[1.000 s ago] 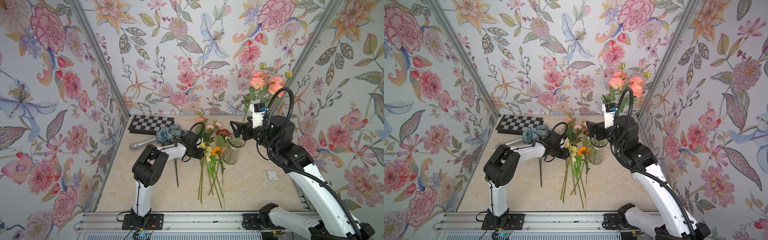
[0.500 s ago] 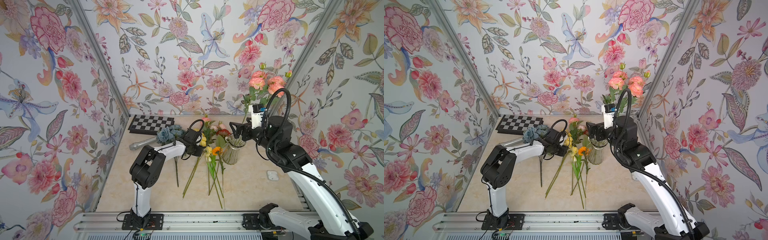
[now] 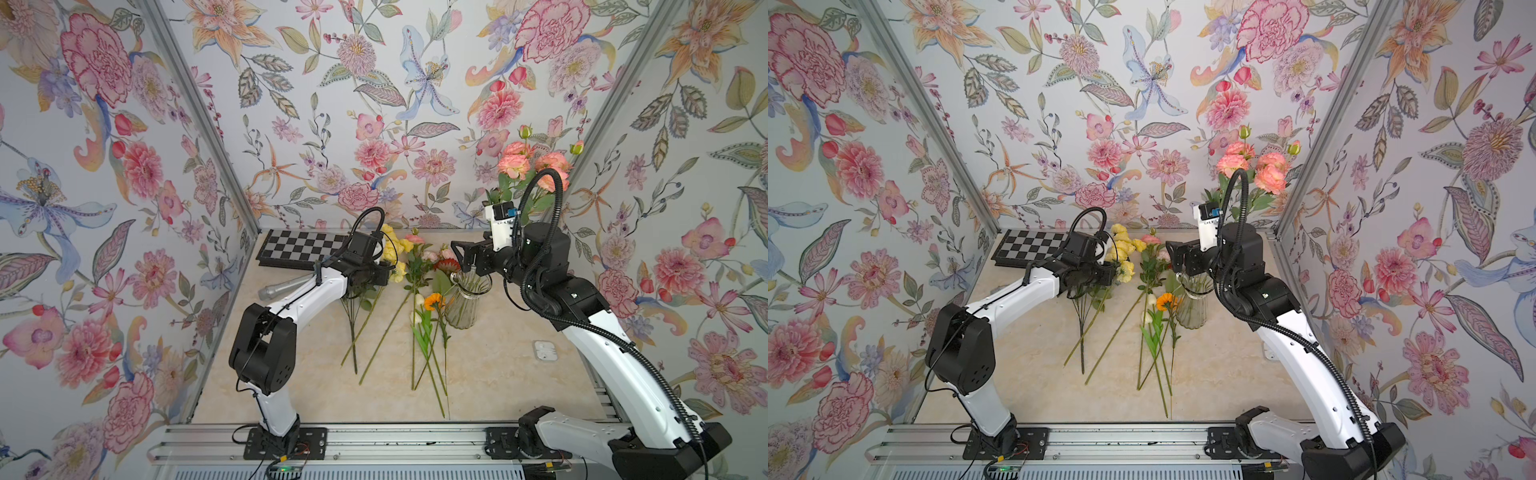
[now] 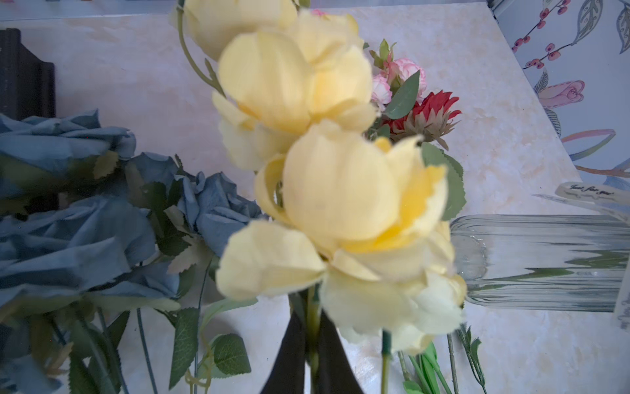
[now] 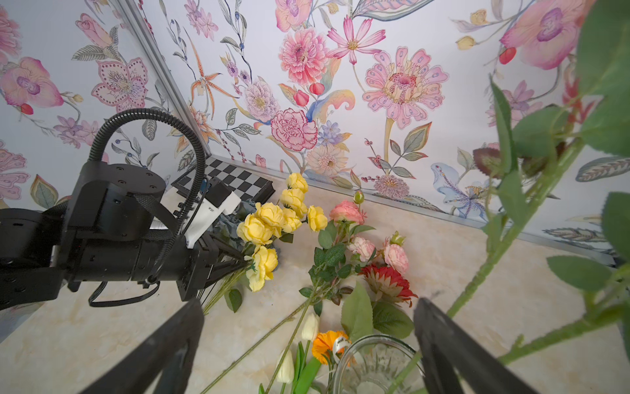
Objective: Place the pink flowers into the vase
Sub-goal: Pick up the flower at the center of the board, then place the flower at the center of the board.
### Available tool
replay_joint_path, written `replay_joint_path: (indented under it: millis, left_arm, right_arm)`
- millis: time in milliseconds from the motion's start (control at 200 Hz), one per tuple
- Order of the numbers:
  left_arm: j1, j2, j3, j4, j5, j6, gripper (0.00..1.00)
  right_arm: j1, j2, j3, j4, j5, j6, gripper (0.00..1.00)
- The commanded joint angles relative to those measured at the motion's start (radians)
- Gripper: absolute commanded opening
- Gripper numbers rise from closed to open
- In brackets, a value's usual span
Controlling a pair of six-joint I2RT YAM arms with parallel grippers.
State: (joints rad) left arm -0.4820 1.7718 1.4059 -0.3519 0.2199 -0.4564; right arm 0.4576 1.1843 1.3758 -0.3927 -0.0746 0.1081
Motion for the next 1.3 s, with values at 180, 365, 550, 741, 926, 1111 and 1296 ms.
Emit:
replay_joint_path:
  millis: [180,365,550,741,926,1111,1296]
  left_arm:
    - [0.067,-0.068,-0.103,0.035,-0.145,-0.015,0.10]
    - [0.071,-0.039,-0.174,0.101,-0.174,-0.045,0.11]
    - [0.071,-0.020,-0.241,0.169,-0.172,-0.080,0.13]
    - [0.071,-0.008,-0.276,0.193,-0.167,-0.091,0.25]
    - [0.071,-0.026,-0.271,0.186,-0.161,-0.089,0.49]
    - [0.069,-0.060,-0.191,0.112,-0.169,-0.060,0.73]
    - [0.065,-0.065,-0.036,0.013,-0.169,-0.012,0.81]
  right_arm:
    - [0.000,0.029,0.024,0.046,-0.044,-0.025,0.98]
    - [0.000,0.070,0.052,0.045,-0.073,-0.035,0.98]
    - [0.000,0.101,0.090,0.046,-0.094,-0.044,0.98]
    - [0.001,0.107,0.098,0.046,-0.100,-0.042,0.98]
    - [0.008,0.096,0.097,0.047,-0.088,-0.041,0.98]
    - [0.012,0.068,0.073,0.056,-0.064,-0.038,0.98]
    - [0.021,0.026,0.037,0.064,-0.032,-0.031,0.98]
